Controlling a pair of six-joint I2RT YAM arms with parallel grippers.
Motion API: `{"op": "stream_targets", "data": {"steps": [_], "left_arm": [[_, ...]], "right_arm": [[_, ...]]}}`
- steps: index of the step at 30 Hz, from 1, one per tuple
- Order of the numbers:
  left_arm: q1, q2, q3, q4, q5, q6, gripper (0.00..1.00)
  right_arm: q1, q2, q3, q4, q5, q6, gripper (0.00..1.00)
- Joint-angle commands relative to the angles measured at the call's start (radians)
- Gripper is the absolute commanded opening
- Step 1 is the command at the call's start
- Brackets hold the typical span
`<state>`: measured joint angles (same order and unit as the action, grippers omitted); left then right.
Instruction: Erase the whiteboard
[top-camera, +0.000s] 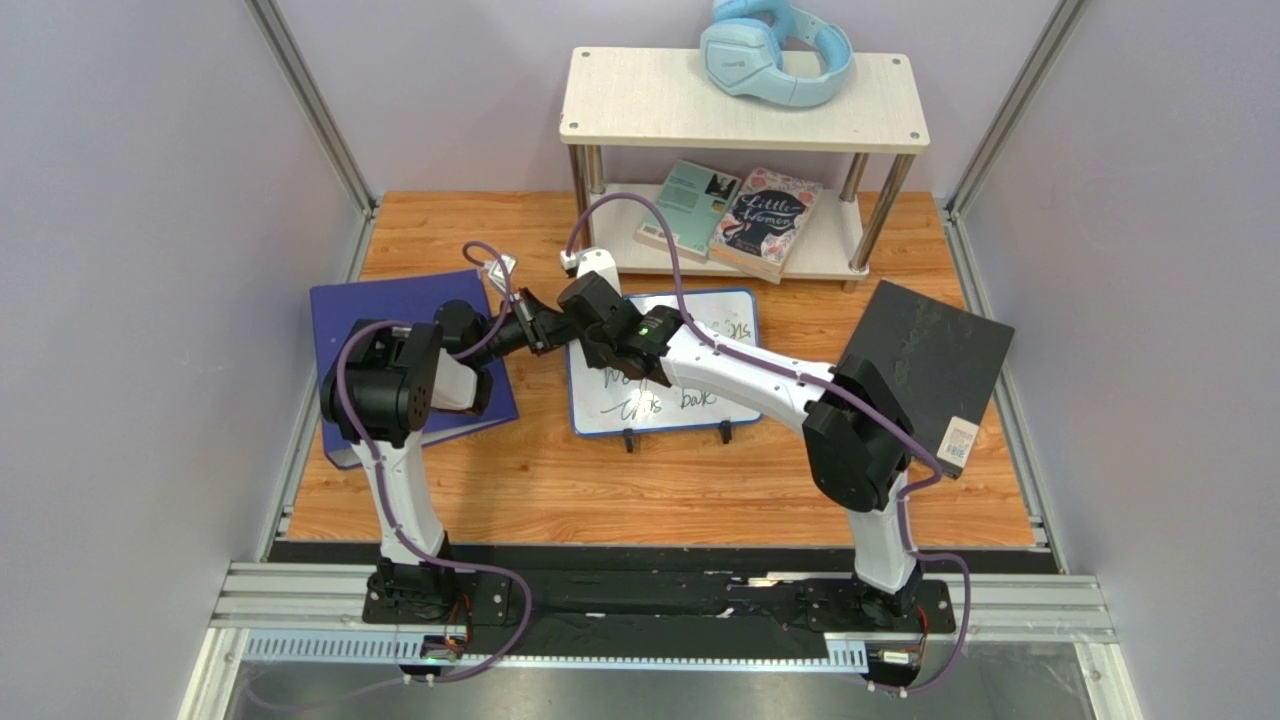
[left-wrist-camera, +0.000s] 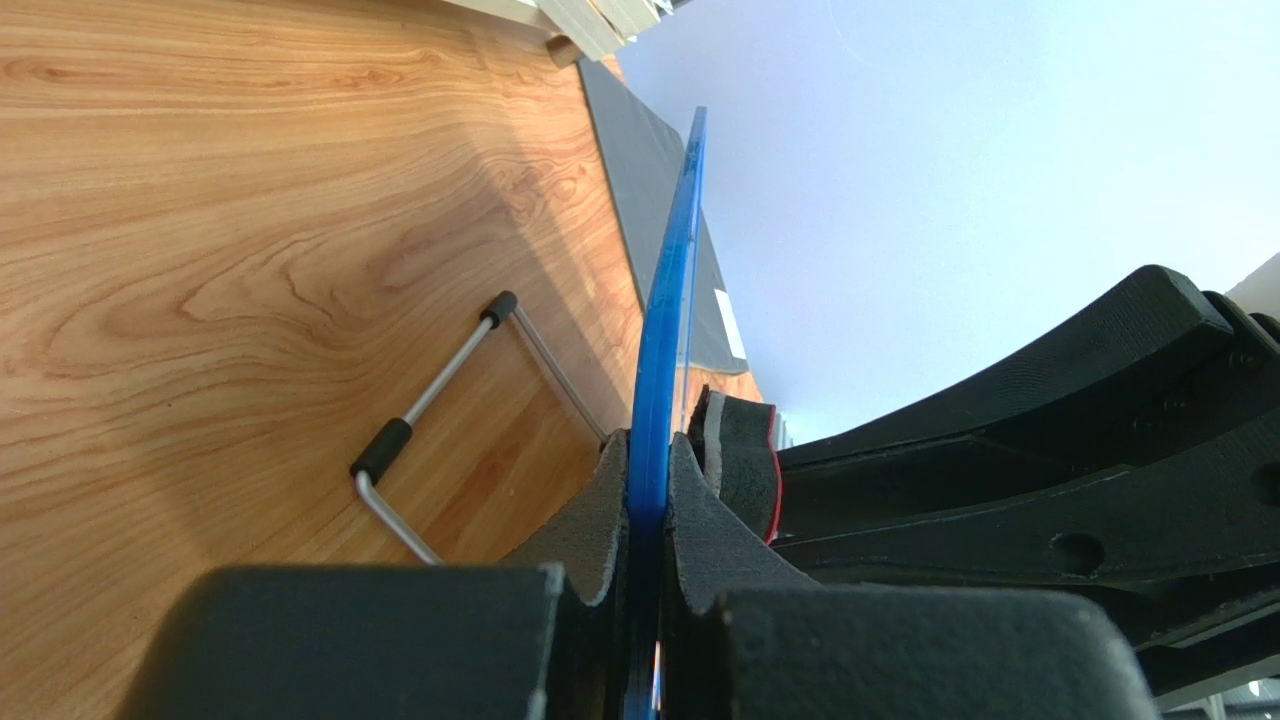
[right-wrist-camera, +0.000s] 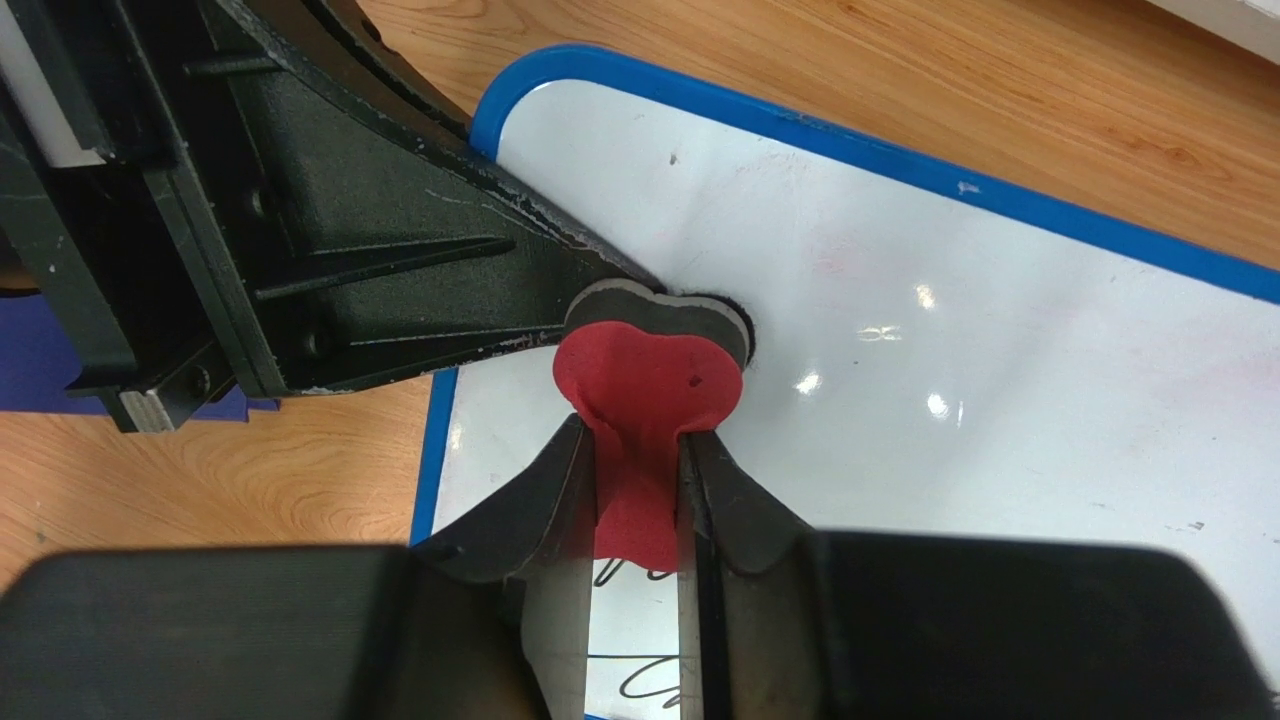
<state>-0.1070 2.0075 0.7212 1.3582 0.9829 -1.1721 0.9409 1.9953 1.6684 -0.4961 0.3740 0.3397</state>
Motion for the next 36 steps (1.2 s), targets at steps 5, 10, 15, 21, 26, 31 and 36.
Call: {"op": "stream_targets", "data": {"steps": [5,10,15,21,26,31,36], "left_arm": [[-0.02,0.014,0.0,0.17,0.005,0.066,0.0],[-0.02,0.016,0.001,0.171,0.008,0.065,0.0],[-0.02,0.017,0.001,0.171,0.007,0.063,0.0],[-0.02,0.019,0.003,0.17,0.007,0.061,0.0],[-0.02,0.02,0.003,0.171,0.005,0.061,0.0],[-0.02,0.02,0.003,0.171,0.007,0.061,0.0],[-0.02,0.019,0.001,0.171,0.01,0.063,0.0]], "right_arm": [[0.035,0.008,-0.144,0.016,-0.004,0.137,0.0],[0.05,0.04,-0.136,0.008,-0.05,0.134,0.0],[0.05,0.028,-0.173,-0.021,-0.049,0.173,0.0],[0.053,-0.035,-0.311,-0.018,0.002,0.275,0.0],[0.082,-0.049,-0.346,-0.007,0.074,0.297,0.0],[0.088,-0.047,-0.352,-0.025,0.192,0.306,0.0],[0.065,-0.093,-0.377,-0.021,0.238,0.295,0.0]]}}
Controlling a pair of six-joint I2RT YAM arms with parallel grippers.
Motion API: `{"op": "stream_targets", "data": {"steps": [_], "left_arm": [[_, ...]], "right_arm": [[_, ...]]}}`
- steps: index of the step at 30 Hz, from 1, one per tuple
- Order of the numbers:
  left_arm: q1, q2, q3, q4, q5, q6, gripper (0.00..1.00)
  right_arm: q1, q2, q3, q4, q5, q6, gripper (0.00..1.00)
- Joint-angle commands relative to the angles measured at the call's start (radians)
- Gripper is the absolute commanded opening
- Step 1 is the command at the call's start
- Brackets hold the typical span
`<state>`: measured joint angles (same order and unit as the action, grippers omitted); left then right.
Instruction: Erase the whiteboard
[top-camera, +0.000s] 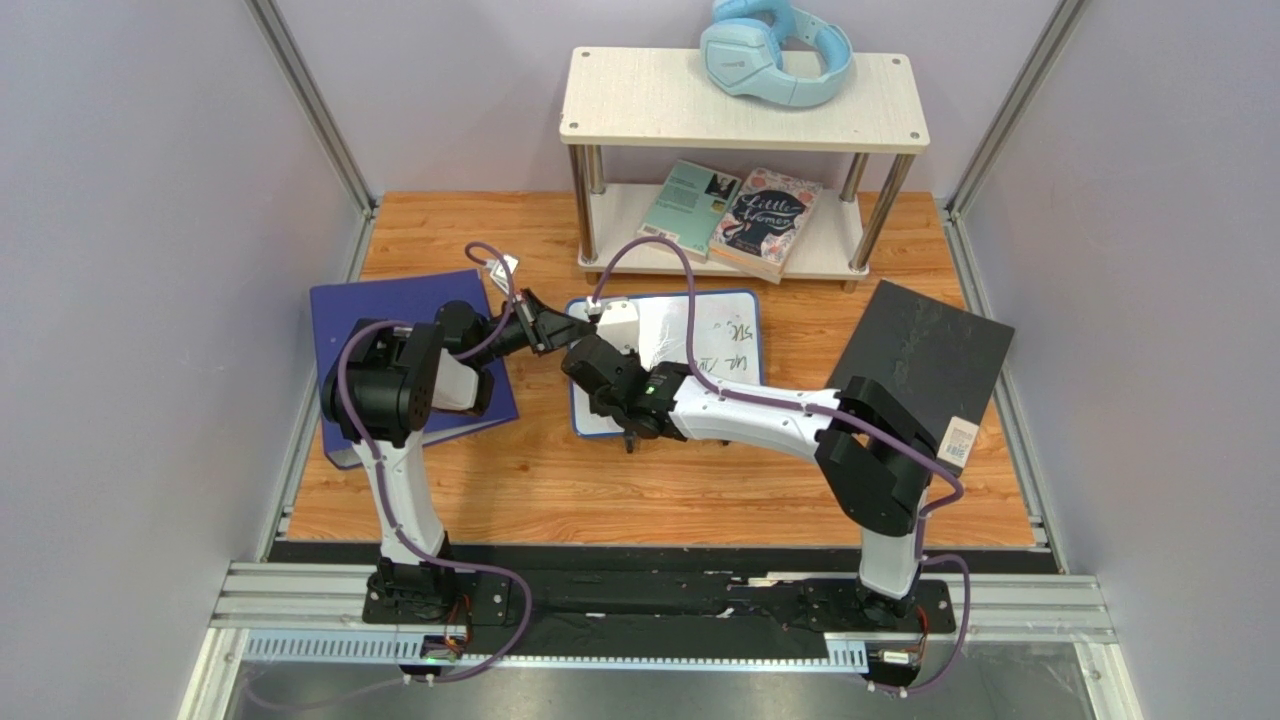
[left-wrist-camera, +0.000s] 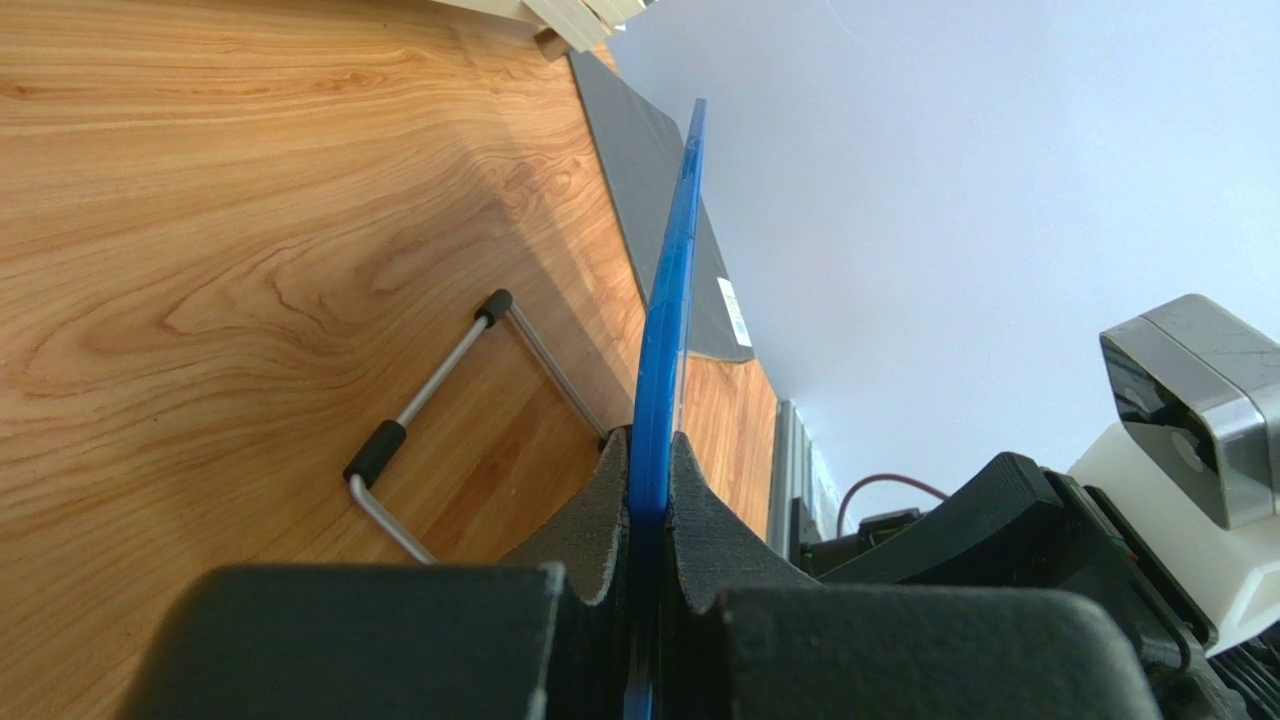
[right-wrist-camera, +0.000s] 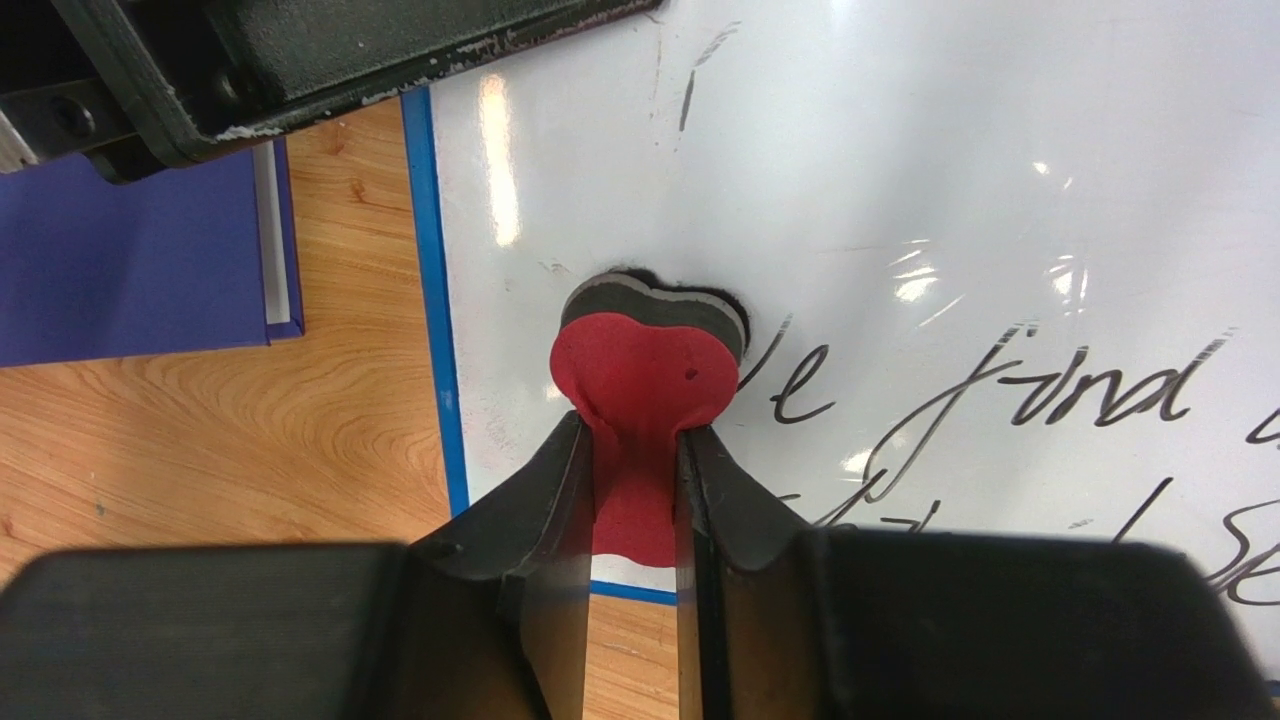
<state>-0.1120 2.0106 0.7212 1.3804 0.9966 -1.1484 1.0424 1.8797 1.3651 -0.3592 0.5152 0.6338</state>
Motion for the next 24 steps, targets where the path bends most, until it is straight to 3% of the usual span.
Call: {"op": "stream_targets", "data": {"steps": [1,6,19,24], "left_arm": [[-0.015,0.013,0.001,0.149,-0.004,0.039,0.0],[-0.015,0.014,0.0,0.149,-0.004,0.041,0.0],[-0.015,0.014,-0.002,0.147,-0.001,0.041,0.0],[-0.015,0.013,-0.002,0.149,0.0,0.041,0.0]], "right_arm": [[-0.05,0.006,-0.08,-0.156,0.103,-0.002,0.0],[-0.114,-0.042,-0.132,-0.159,0.1,0.0,0.0],[-0.409,-0.152,-0.253,-0.11,-0.076,0.075,0.0],[-0.418,-0.134,-0.21,-0.106,-0.11,0.02,0.0]]}}
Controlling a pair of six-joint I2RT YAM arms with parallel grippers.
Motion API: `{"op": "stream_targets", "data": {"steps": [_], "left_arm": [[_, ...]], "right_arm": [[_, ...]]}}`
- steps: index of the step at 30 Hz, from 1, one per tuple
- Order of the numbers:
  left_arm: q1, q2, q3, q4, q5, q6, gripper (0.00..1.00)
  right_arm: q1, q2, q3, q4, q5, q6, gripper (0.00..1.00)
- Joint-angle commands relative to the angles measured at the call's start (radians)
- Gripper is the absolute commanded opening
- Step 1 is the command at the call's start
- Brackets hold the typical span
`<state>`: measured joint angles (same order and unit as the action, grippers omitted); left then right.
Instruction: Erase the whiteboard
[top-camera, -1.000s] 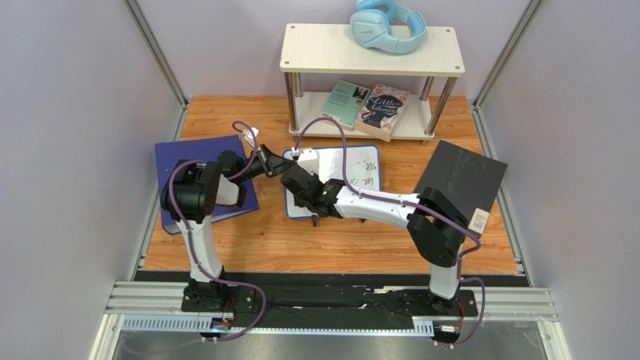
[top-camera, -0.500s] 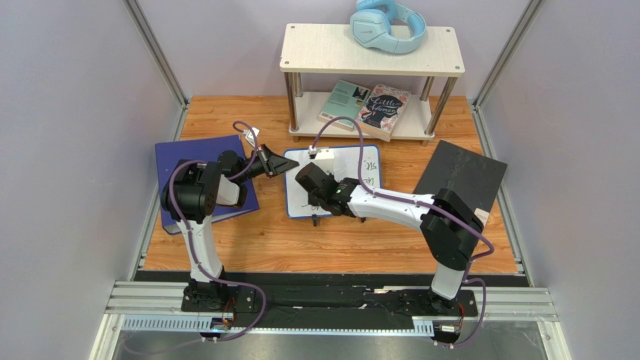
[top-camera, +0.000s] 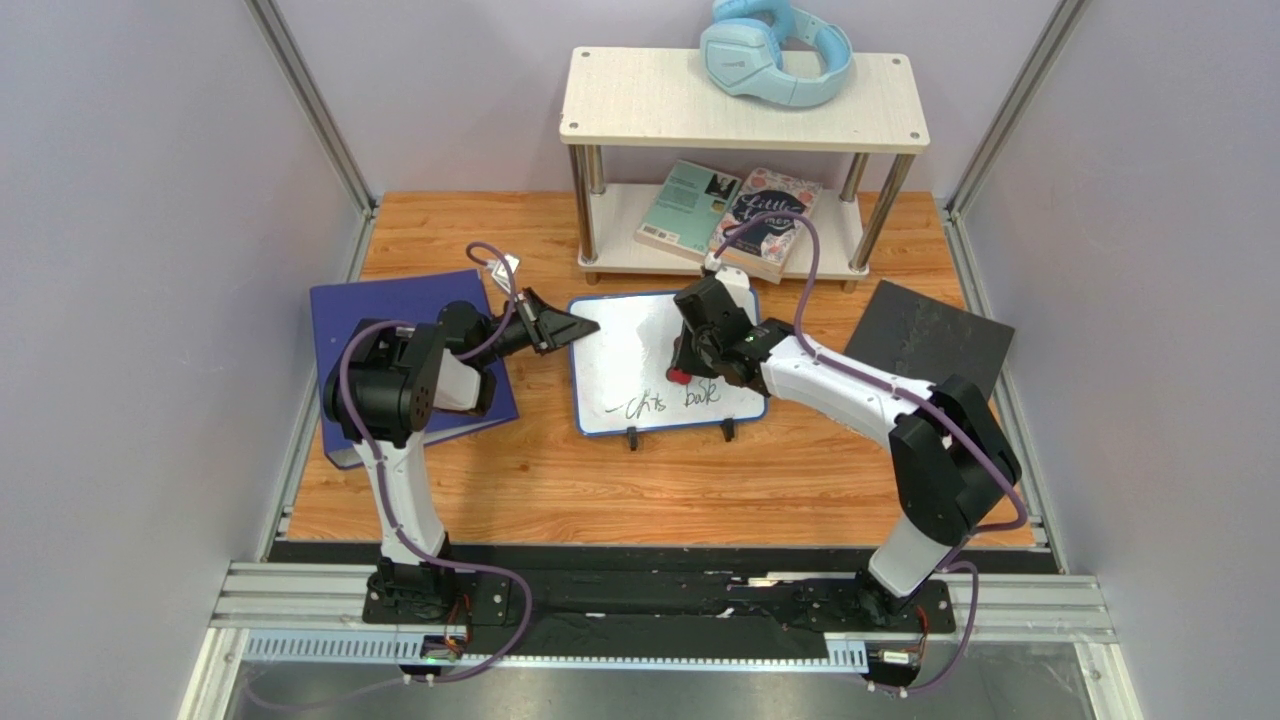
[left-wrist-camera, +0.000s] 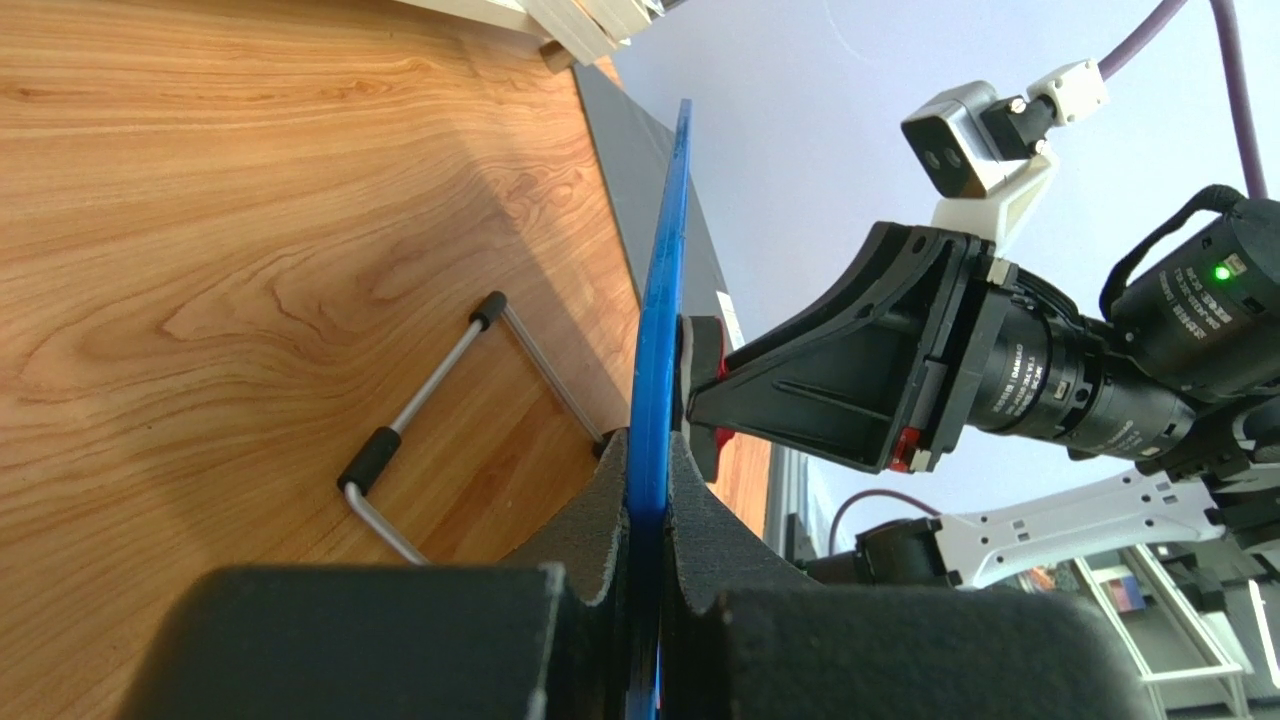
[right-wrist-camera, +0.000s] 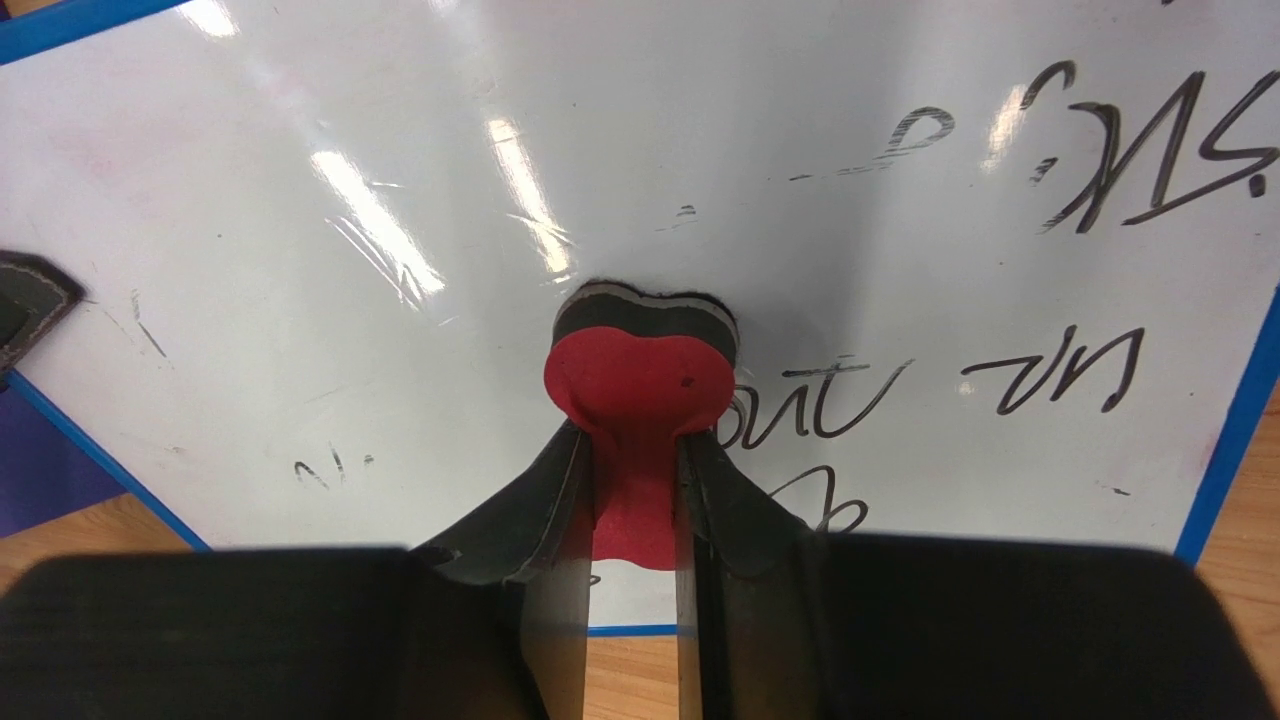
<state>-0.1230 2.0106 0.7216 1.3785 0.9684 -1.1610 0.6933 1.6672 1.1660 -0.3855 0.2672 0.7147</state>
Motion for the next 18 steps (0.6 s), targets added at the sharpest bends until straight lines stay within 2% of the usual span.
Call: {"op": "stream_targets", "data": {"steps": [1,7,11,18], "left_arm": [[-0.004,0.013,-0.001,0.149,0.029,0.053,0.0],[-0.004,0.007,-0.002,0.149,0.026,0.058,0.0],[-0.004,0.01,-0.001,0.149,0.021,0.06,0.0],[-0.004,0.011,-0.005,0.149,0.018,0.058,0.0]], "right_arm": [[-0.052,0.086,0.003,-0.087,0.135,-0.104,0.0],[0.046,0.152,0.156,-0.153,0.139,-0.257,0.0],[0.126,0.209,0.222,-0.133,0.152,-0.365,0.0],[0.236,0.342,0.342,-0.081,0.067,-0.408,0.0]]}}
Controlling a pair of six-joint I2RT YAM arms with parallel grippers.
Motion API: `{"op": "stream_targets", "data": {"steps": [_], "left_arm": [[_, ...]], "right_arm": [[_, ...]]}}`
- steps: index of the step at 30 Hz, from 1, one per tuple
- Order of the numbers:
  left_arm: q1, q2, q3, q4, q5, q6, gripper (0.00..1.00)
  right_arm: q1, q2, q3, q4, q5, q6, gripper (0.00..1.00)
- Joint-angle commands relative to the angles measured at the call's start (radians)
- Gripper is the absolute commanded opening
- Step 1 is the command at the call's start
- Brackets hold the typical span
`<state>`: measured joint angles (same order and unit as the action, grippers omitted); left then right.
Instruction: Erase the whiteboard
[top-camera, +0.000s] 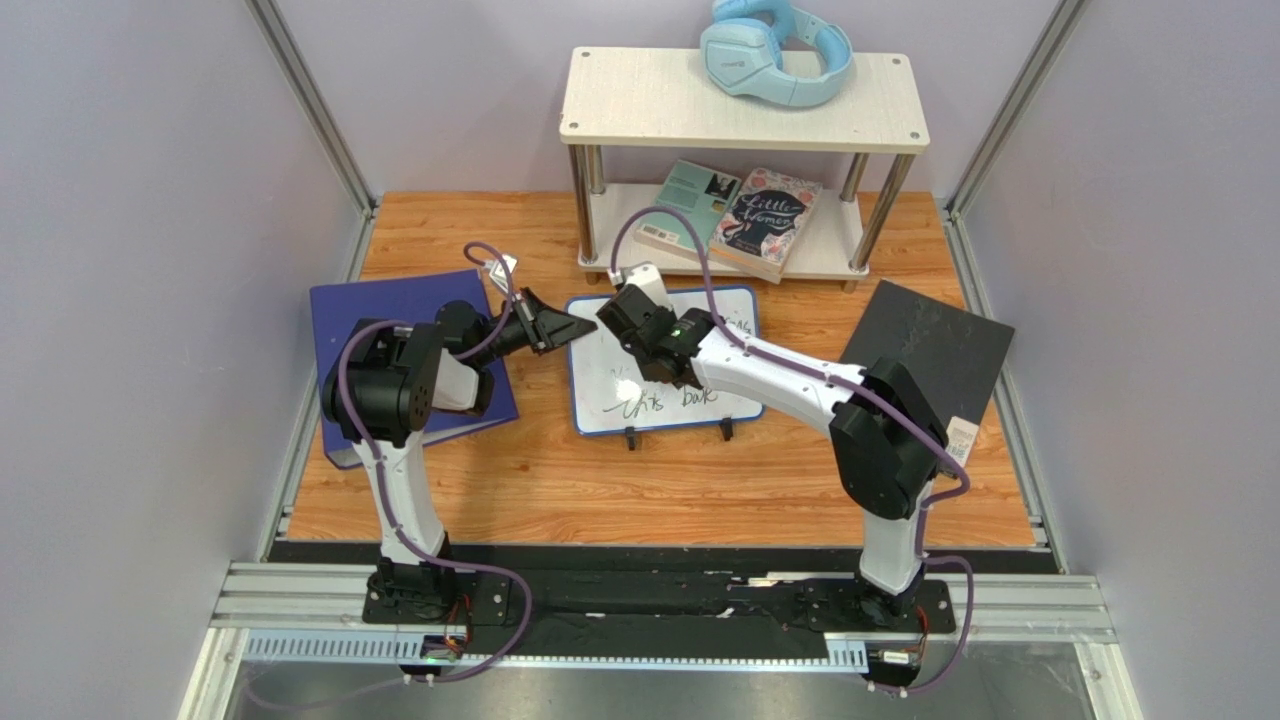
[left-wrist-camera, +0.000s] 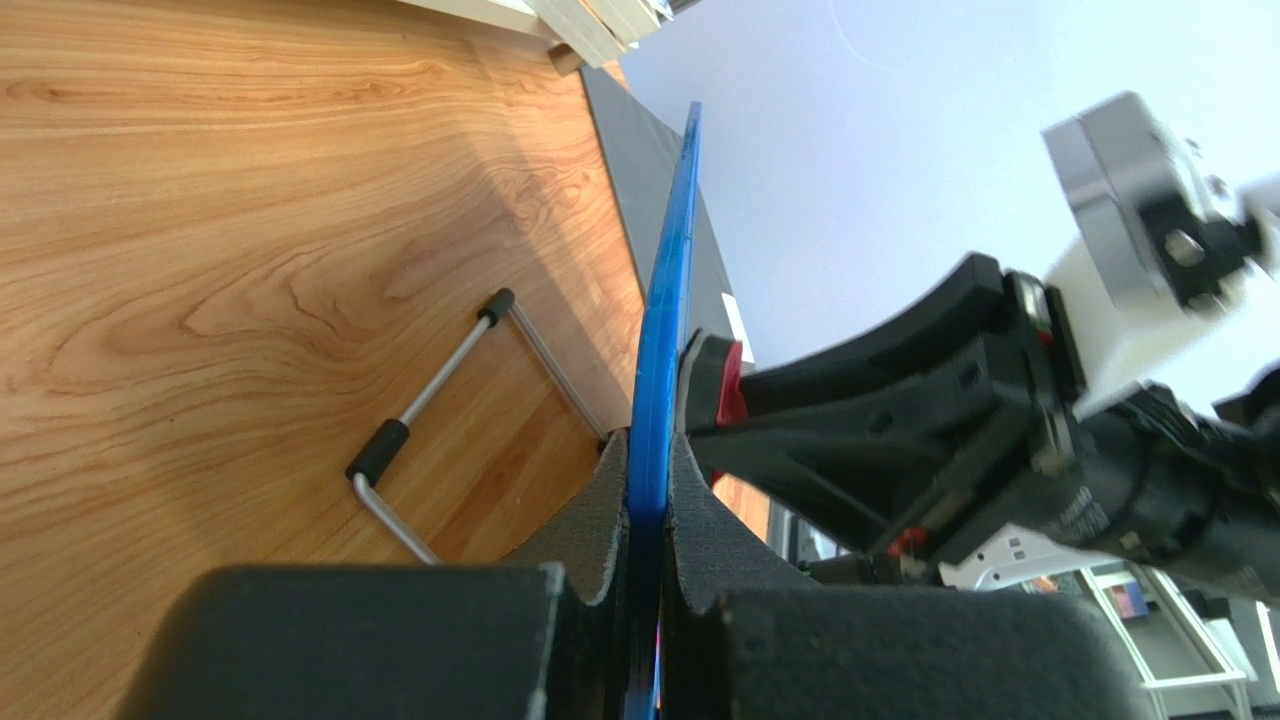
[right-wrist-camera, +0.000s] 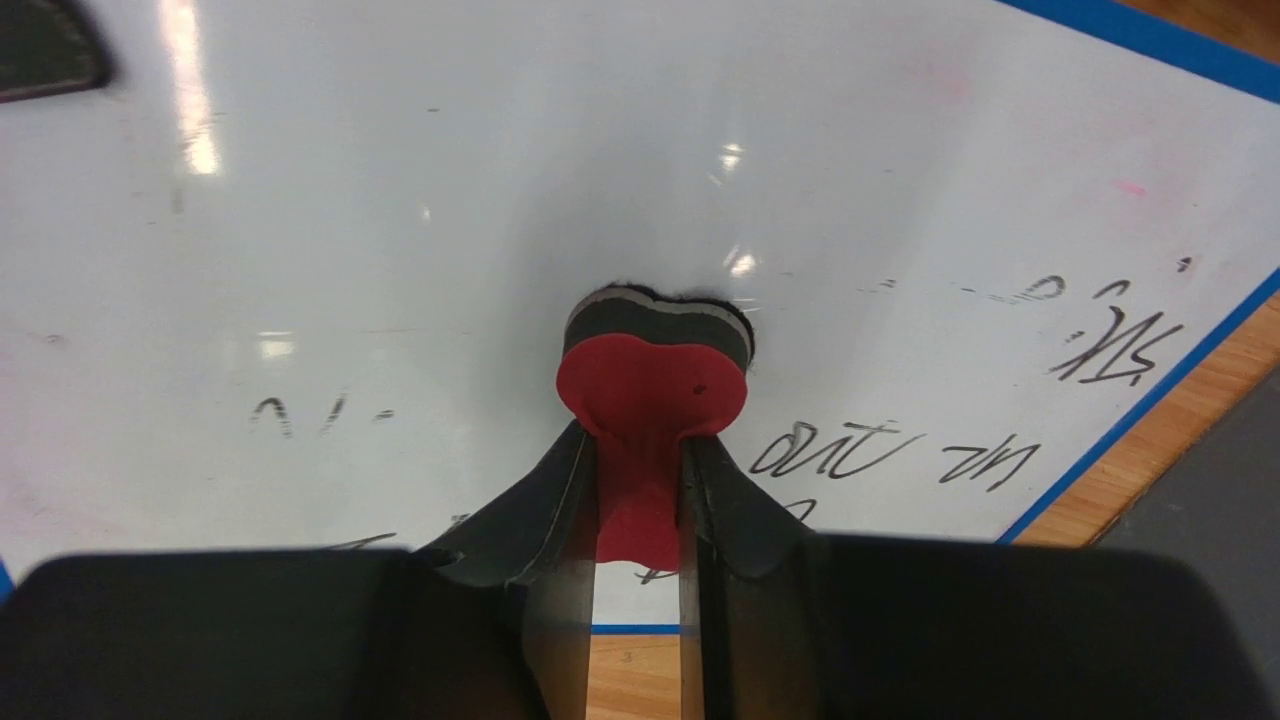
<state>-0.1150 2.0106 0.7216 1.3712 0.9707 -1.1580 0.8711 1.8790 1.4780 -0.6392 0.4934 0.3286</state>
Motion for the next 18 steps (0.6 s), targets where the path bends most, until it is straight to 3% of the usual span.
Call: {"op": "stream_targets", "data": {"steps": [1,15,18], "left_arm": [[-0.012,0.01,-0.007,0.158,0.014,0.055,0.0],[-0.012,0.022,-0.001,0.157,0.022,0.049,0.0],[-0.012,0.022,-0.001,0.157,0.022,0.049,0.0]], "right_arm": [[0.065,0.14,0.036,0.182,-0.2,-0.02,0.0],[0.085,0.201,0.093,0.26,-0.527,-0.138,0.0],[0.077,0.213,0.105,0.228,-0.459,-0.109,0.0]]}}
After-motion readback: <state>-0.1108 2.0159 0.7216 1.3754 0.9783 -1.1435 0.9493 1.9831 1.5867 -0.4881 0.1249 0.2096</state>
